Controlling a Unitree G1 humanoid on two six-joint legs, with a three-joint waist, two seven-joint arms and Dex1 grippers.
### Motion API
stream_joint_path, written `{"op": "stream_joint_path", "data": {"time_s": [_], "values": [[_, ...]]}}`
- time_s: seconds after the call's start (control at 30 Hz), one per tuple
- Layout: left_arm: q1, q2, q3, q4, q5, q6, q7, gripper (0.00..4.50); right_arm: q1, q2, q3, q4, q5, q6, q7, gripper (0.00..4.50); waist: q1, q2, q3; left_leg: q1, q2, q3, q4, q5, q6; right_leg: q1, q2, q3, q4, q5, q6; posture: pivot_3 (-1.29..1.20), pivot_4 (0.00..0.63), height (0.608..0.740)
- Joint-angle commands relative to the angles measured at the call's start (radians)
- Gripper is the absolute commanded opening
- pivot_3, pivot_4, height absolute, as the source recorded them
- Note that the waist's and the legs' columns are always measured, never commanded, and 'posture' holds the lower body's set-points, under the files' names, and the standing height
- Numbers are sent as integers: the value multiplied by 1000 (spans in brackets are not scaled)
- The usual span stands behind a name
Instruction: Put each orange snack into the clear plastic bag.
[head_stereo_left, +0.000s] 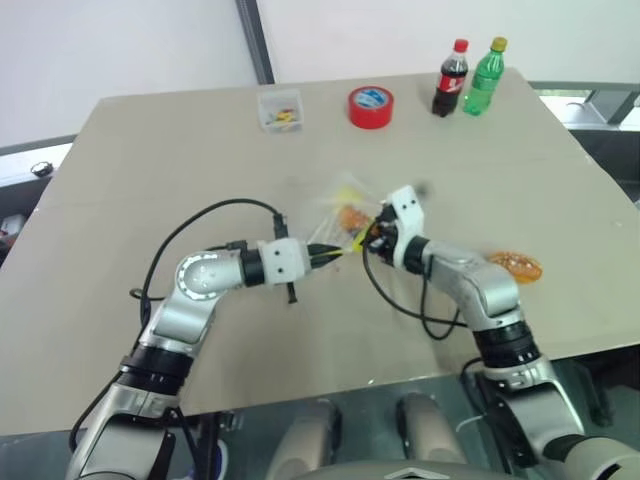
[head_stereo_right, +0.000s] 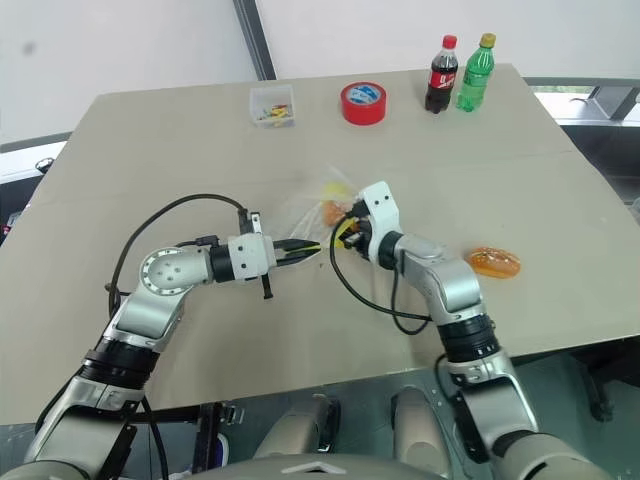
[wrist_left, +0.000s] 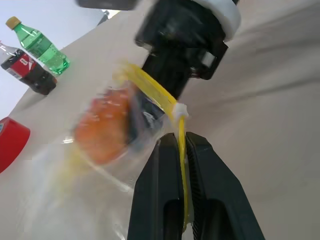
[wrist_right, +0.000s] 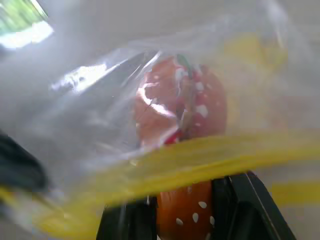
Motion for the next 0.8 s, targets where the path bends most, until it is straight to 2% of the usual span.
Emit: {"op": "stream_joint_path", "data": {"time_s": [0.03,0.13,0.2,0.33,0.6,0.8], "values": [[-14,4,16,-1,4,-23,16,0,-58,100,-172,53,134,108,-116,1044,0,0,0,0,0,0,0,0,0,0,0,0,0,0,0,0,150,740],[-14,-3,25,-8,-4,-12,33,0,-72,141,-234,84,176,145,-159,1044,7,0,0,0,0,0,0,0,0,0,0,0,0,0,0,0,150,740],[-12,0,33,-7,-5,-11,45,0,-65,118,-201,101,107,93,-184,1044,8,0,0,0,0,0,0,0,0,0,0,0,0,0,0,0,150,740],[-17,3,30,-2,-6,-20,50,0,-32,-15,-16,119,-117,-97,-168,1044,8,0,0,0,-1,0,0,0,0,0,0,0,0,0,0,0,150,740],[-67,-17,-2,84,33,-88,52,0,25,-120,168,-10,-211,-273,10,1044,-18,0,0,0,0,0,0,0,0,0,0,0,1,0,0,0,150,740],[-77,-30,-13,103,38,-126,37,0,-49,-39,192,117,-257,-313,-13,1044,-17,0,0,0,0,0,0,0,0,0,0,0,1,0,0,0,150,740]]}}
